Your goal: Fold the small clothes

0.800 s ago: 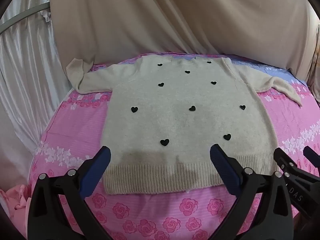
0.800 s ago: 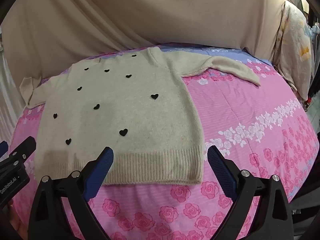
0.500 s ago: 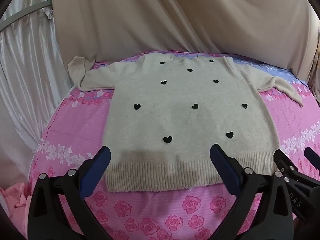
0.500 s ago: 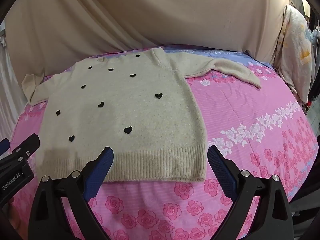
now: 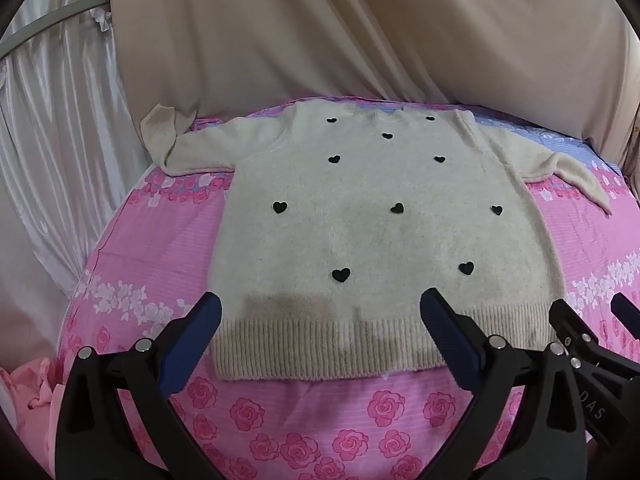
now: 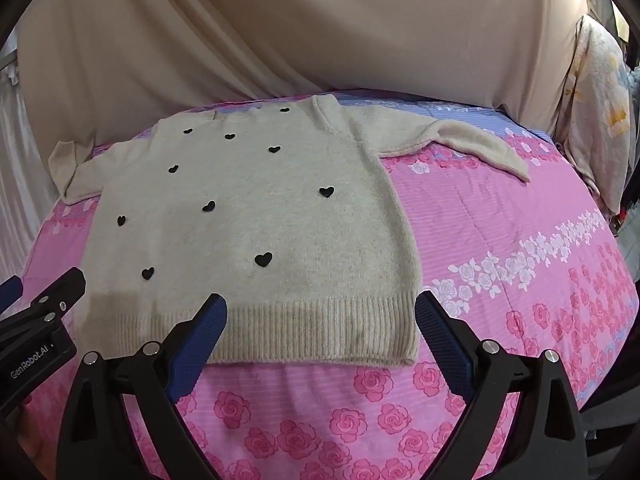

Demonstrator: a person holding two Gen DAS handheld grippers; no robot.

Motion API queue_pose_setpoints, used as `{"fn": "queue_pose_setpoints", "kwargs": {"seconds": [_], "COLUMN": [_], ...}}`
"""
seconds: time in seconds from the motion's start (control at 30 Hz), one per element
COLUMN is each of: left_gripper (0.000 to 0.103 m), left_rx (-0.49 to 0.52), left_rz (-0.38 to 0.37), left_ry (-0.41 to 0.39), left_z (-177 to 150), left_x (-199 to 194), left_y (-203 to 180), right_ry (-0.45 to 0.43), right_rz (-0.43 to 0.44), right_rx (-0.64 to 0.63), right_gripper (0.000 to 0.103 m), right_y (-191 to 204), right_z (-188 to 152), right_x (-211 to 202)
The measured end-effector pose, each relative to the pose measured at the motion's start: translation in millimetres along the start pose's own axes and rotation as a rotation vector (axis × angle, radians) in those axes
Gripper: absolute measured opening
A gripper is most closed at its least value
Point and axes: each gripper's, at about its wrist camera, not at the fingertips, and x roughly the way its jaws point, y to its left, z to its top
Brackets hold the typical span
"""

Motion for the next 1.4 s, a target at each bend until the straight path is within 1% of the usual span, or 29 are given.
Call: {"fn": "queue_pose_setpoints", "kwargs": {"seconds": [0.57,1.4], "left_gripper": [0.097,0.097], "left_rx": [-0.001,-0.002], "left_rz": [0.015,0.015], "left_ry": [0.008,0.021], "left_z": [-3.0,-1.3], "left_x": [4.1,10.0], "left_y": [-1.6,-0.9], "right_ry": [-0.003,0.007], "right_rz": [0.008,0.01], "right_rx": [-0.009,-0.011], "right_gripper": [0.093,0.093], "right_y": [-2.0,0.0], "right_z": [-1.1,1.6], "right_x": [1.9,7.5]}}
